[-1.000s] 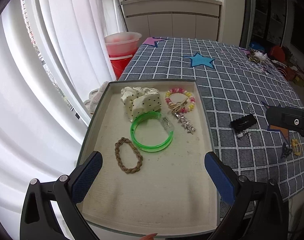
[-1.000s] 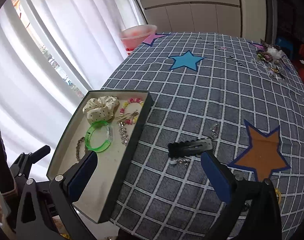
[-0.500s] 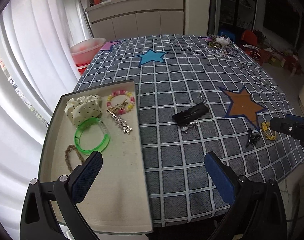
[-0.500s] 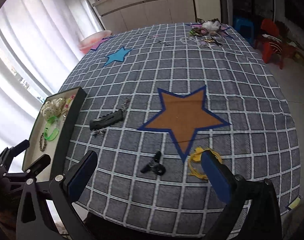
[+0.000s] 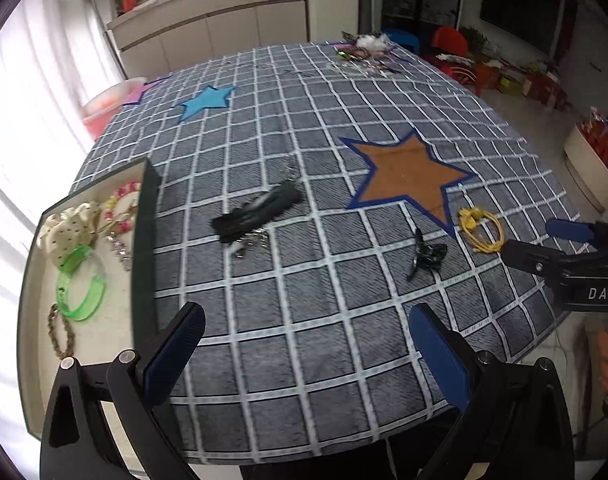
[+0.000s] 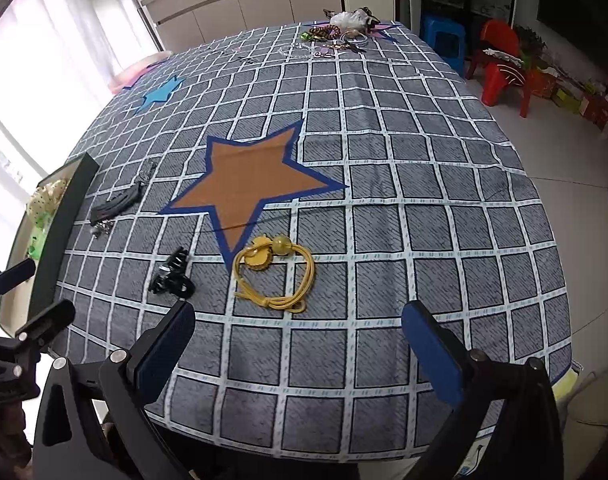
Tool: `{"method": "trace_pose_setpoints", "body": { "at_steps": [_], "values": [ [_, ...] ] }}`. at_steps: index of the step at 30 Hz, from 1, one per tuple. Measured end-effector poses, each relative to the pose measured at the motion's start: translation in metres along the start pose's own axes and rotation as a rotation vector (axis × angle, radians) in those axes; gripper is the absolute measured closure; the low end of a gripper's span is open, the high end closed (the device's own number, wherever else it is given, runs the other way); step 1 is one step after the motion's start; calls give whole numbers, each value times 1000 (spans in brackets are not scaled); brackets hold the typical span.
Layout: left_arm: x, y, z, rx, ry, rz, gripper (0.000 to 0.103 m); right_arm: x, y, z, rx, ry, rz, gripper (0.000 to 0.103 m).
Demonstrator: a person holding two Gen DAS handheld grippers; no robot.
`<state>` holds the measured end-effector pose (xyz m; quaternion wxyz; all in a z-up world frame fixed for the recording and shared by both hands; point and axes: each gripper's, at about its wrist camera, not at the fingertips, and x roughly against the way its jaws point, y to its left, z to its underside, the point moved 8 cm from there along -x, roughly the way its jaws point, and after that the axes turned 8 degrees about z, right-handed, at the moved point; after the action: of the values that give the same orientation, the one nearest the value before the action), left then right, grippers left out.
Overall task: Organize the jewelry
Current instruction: 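Move both tools back from the box to the jewelry on the table, then grasp the black claw clip with the left tool while the right tool grasps the yellow beaded hair tie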
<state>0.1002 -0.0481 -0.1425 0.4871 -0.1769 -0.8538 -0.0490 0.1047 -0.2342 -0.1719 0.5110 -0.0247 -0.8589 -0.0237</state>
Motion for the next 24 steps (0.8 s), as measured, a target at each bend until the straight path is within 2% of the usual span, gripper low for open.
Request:
{"method": "trace_pose_setpoints", "body": {
  "at_steps": [8, 13, 18, 24],
  "values": [
    [-23, -14, 1, -36, 40, 7, 0, -23, 10, -1, 114, 4, 11, 3],
    [-34, -23, -4, -63, 49, 13, 0, -34, 13, -4, 170, -6, 50, 6],
    [-45, -35, -12, -96, 56, 18, 0, -37, 6, -15, 184, -32, 67, 14],
    [-59, -51, -22, -117, 64, 39, 0, -38, -10, -26, 167, -41, 73, 34]
  ]
}}
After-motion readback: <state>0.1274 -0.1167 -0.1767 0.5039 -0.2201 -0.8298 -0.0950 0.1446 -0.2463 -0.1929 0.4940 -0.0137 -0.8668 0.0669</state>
